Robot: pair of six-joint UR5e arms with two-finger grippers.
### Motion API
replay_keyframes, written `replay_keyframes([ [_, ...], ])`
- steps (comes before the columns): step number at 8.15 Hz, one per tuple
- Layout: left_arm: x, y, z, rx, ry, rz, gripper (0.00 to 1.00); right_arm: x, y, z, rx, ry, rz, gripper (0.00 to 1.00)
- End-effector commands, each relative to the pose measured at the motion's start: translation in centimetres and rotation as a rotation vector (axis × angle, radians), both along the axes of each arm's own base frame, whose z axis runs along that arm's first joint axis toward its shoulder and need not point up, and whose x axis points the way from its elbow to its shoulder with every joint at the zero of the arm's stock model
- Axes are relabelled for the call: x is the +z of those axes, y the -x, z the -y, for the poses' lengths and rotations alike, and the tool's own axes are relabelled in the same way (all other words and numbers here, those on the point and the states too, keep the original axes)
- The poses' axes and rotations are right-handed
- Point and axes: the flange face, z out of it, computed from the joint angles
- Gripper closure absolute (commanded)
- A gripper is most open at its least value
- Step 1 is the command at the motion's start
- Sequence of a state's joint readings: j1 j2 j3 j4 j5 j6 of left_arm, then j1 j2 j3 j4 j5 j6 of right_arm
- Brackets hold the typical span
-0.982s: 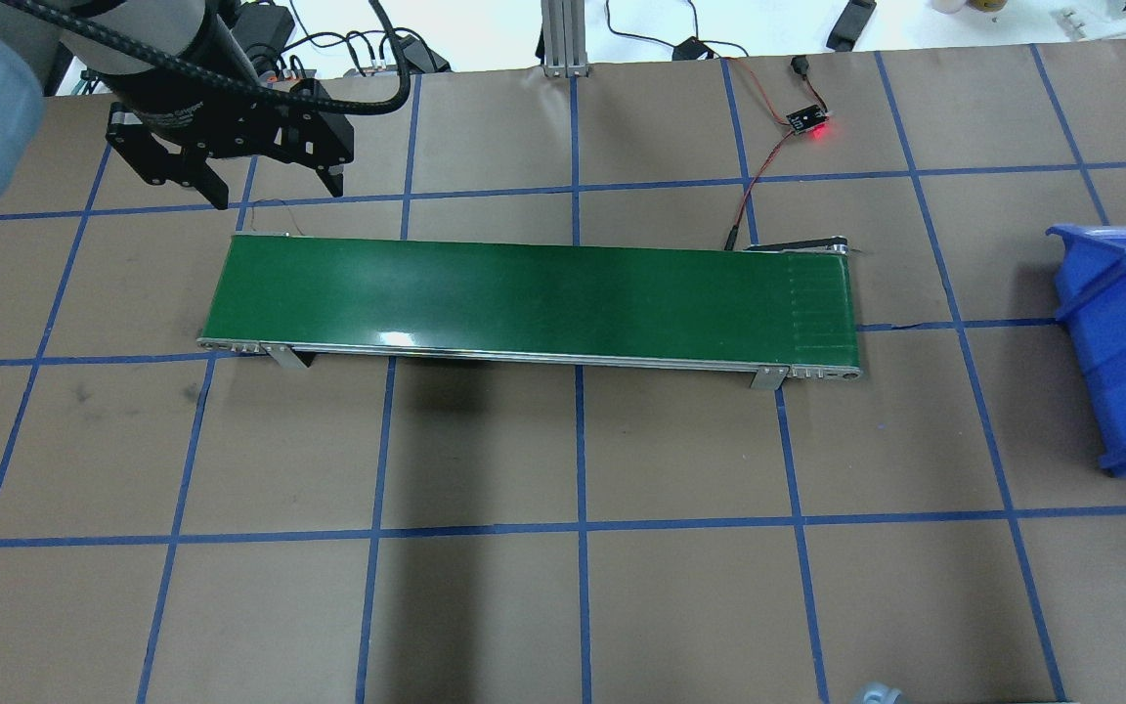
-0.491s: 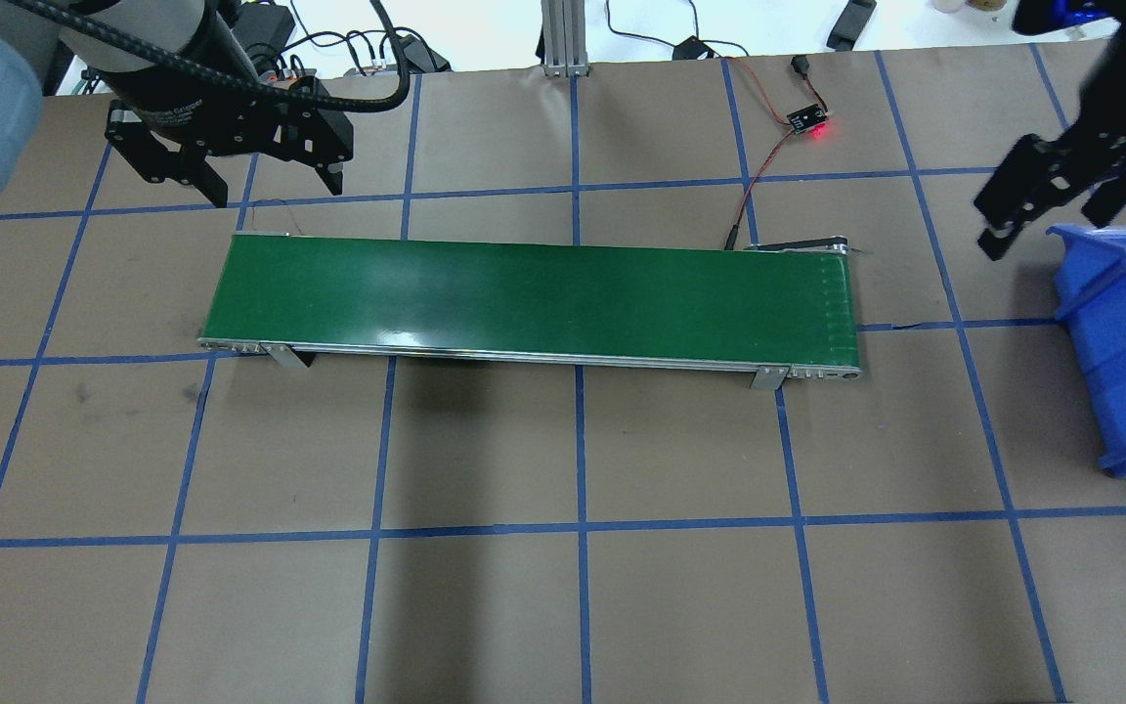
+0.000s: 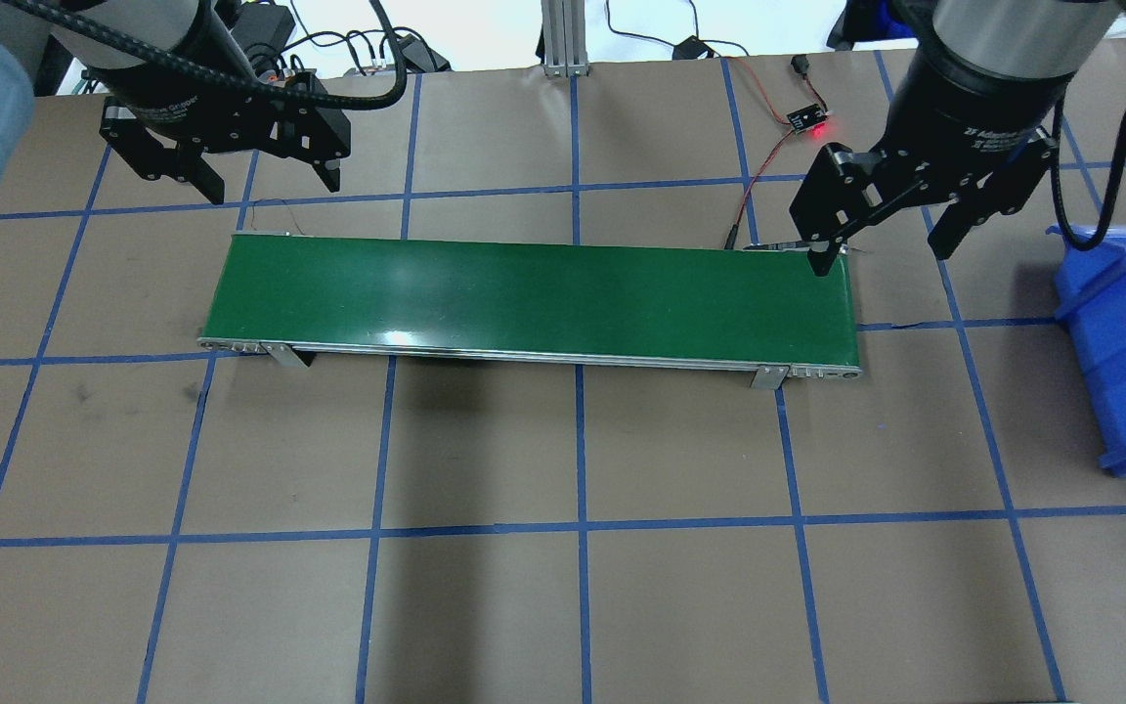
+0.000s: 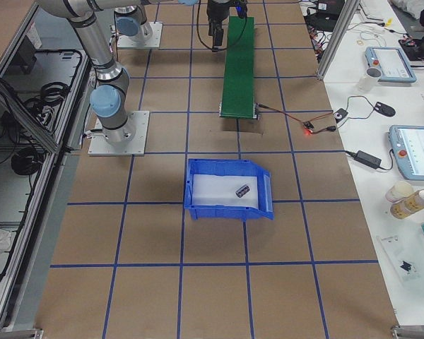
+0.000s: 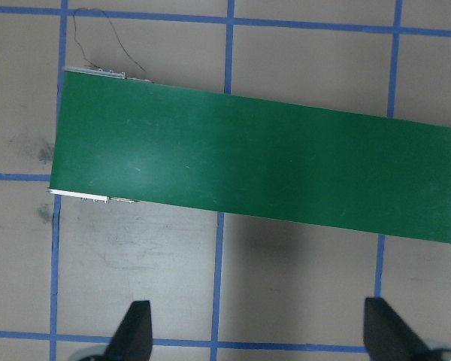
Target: Move capacitor from left to right
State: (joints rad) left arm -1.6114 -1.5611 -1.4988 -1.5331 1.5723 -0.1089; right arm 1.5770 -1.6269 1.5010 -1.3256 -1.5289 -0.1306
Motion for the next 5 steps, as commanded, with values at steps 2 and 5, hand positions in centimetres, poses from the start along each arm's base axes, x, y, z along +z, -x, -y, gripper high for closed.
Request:
replay_keyframes([
  [2, -0.10, -0.04, 0.01, 0.001, -0.003, 0.000, 0.00, -0.27, -1.43, -0.42, -0.028, -0.006, -0.002, 0.00],
  [5, -0.17, -0.03, 0.08, 0.001, -0.003, 0.000, 0.00, -0.13, -1.12, -0.35, -0.015, -0.002, -0.018, 0.00],
])
